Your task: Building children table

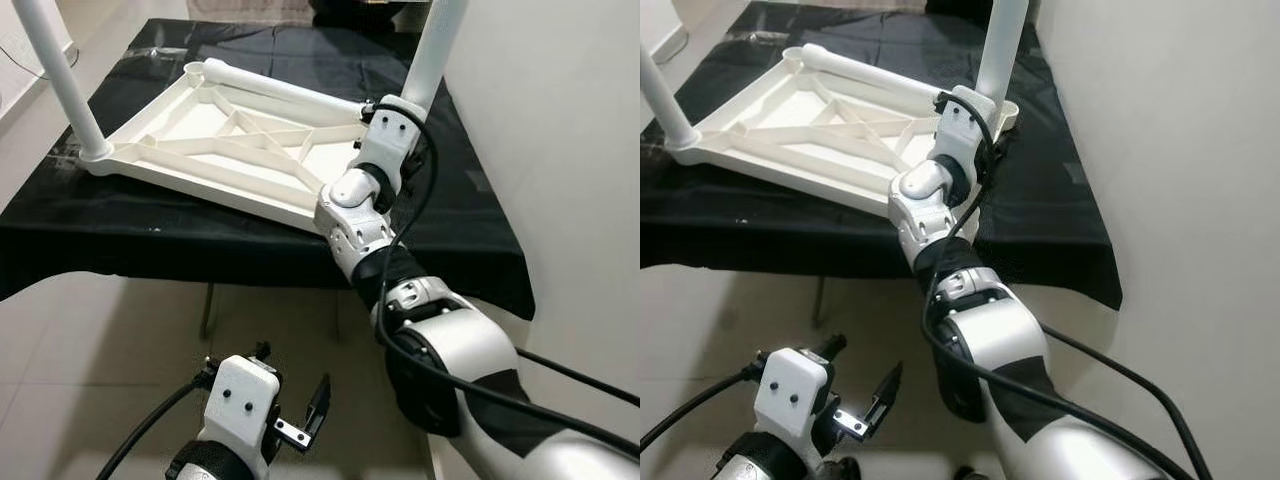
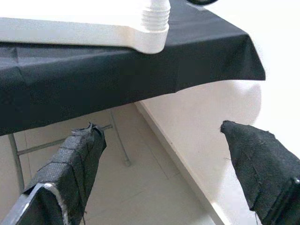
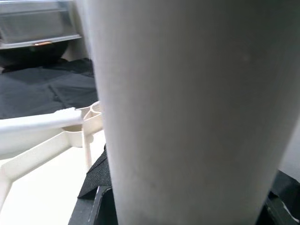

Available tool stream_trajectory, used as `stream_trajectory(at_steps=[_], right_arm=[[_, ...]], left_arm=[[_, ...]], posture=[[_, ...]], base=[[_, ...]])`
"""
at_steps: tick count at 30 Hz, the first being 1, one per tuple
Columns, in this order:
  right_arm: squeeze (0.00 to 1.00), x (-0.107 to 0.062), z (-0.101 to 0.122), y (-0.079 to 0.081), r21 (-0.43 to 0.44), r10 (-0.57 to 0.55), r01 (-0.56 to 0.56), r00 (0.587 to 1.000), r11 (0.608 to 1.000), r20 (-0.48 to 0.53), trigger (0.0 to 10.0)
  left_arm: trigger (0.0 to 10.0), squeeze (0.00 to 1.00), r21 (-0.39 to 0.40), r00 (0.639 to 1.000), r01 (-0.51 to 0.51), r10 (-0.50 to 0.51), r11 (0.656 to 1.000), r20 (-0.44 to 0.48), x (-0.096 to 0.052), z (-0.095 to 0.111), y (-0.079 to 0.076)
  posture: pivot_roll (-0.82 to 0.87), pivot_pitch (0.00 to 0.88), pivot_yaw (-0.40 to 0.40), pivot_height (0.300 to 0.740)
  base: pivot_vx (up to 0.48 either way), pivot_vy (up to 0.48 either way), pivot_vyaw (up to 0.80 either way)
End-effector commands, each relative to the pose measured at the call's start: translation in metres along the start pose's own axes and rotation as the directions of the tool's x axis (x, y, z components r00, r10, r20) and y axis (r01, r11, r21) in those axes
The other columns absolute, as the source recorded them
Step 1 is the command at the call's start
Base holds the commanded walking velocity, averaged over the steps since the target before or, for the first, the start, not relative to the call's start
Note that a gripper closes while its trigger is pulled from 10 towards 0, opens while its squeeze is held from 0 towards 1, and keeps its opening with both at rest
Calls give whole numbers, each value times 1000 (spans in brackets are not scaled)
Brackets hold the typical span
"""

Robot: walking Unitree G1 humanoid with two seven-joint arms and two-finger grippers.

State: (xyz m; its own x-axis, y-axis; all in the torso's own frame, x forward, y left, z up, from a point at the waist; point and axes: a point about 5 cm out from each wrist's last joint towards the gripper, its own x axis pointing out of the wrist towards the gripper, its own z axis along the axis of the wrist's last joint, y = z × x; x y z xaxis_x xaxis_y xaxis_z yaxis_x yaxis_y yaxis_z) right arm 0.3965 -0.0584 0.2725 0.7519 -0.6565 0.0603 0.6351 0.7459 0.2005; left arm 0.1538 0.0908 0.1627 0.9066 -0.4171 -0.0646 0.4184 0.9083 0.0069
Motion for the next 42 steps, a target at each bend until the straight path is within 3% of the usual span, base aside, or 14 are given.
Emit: stream_trajectory(at_steps=[1, 7, 15, 19, 26, 30, 34, 42], right_arm=[[0, 7, -40, -22, -75, -123, 110, 974, 991, -190, 10000], [0, 6, -36, -23, -74, -177, 166, 968, 983, -176, 10000], [0, 0, -36, -18, -76, -155, 144, 973, 987, -170, 10000], [0, 1, -31, -16, -70, -133, 124, 980, 990, -146, 10000], [0, 0, -32, -13, -63, -98, 89, 983, 994, -153, 10000], [0, -4, -31, -4, -34, 30, -36, 987, 999, -160, 10000], [0, -6, -26, 5, -9, 187, -189, 977, 982, -105, 10000], [0, 1, -7, 6, 35, 204, -203, 979, 979, -17, 10000]], left_arm=[[10000, 0, -7, 1000, 10, -10, 1000, -27, 0, -6, -2], [10000, 0, -4, 1000, 10, -11, 1000, -25, 1, -6, -1], [10000, 0, -5, 1000, 15, -15, 1000, 1, 3, -3, -1], [10000, 0, 35, 994, 74, -76, 997, 84, 2, 7, -7], [10000, 0, 53, 995, 35, -40, 998, 91, 1, 6, -4], [10000, 0, 44, 997, 23, -26, 999, 79, 2, 3, -2], [10000, 0, 45, 997, 28, -31, 999, 77, 2, 2, -2], [10000, 0, 45, 997, 29, -32, 999, 67, 2, -1, -2]], posture=[[133, 225, -54, 740], [136, 226, -53, 740], [134, 224, -53, 740], [132, 223, -54, 740], [133, 222, -55, 740], [134, 222, -53, 740], [127, 221, -52, 740], [126, 219, -53, 740]], base=[[0, 0, 0], [0, 0, 0], [0, 0, 0], [0, 0, 0], [0, 0, 0], [0, 0, 0], [0, 0, 0], [0, 0, 0]])
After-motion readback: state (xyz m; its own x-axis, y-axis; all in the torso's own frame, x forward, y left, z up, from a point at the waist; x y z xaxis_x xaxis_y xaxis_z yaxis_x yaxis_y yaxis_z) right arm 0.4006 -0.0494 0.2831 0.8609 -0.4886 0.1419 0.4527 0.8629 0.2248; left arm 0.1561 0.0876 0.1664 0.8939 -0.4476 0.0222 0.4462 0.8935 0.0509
